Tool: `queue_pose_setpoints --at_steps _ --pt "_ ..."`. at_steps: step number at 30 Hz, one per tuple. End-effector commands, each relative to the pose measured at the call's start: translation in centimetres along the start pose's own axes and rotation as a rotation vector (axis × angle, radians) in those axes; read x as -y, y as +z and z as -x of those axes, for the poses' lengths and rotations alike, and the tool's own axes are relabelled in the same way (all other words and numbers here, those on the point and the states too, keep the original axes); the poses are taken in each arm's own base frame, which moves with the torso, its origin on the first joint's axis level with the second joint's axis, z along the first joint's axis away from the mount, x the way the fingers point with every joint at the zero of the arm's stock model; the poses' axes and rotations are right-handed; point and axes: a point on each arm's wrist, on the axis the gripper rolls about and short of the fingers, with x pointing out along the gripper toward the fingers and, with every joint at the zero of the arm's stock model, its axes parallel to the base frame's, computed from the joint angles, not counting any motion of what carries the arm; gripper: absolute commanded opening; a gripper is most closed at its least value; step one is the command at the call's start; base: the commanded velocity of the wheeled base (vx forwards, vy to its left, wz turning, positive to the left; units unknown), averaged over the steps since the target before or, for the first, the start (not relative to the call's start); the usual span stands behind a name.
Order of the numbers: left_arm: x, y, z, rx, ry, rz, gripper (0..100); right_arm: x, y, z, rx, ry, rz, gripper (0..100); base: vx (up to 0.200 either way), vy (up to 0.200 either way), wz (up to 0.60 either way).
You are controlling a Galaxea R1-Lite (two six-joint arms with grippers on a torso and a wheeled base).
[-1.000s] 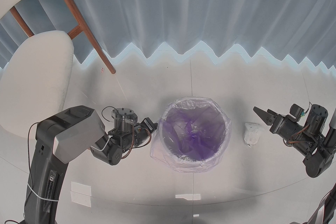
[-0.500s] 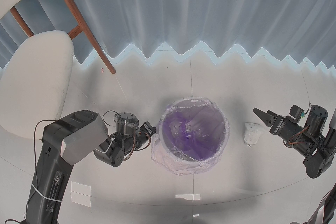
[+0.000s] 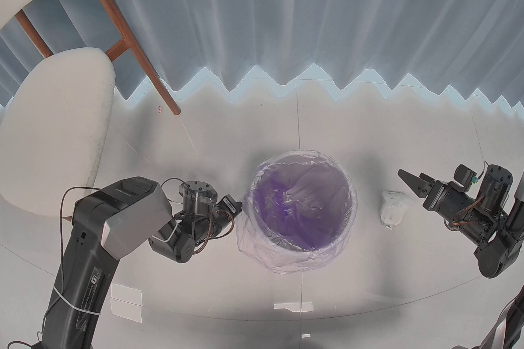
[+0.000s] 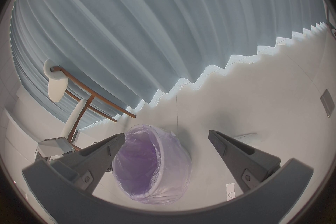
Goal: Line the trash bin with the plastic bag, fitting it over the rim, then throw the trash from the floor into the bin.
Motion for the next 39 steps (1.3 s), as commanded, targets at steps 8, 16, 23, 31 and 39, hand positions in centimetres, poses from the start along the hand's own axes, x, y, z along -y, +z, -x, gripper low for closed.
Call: queue_pose_setpoints --at_steps 8,16,23,31,39 --pt "5.0 2.5 5.8 0.087 -0.007 0.030 100 -0.6 0.1 1.7 0.026 -0.052 0.012 100 0.000 0.000 0.00" --pt "8.7 2.7 17.7 0.097 -0.046 0.046 100 -1.0 -1.5 4.6 -0.052 -0.084 0.015 100 0.000 0.000 0.00" --pt "11.7 3.1 28.1 0.191 -0.196 0.035 100 -1.2 -2.4 6.0 -0.097 -0.117 0.062 100 0.000 0.000 0.00" --pt "10.9 0.3 38.7 0.274 -0.329 -0.050 100 -1.1 -2.2 6.1 -0.053 -0.230 0.073 100 0.000 0.000 0.00" --pt "7.1 -1.8 43.5 0.439 -0.195 -0.408 100 -1.4 -1.8 6.6 0.005 -0.327 0.029 100 0.000 0.000 0.00"
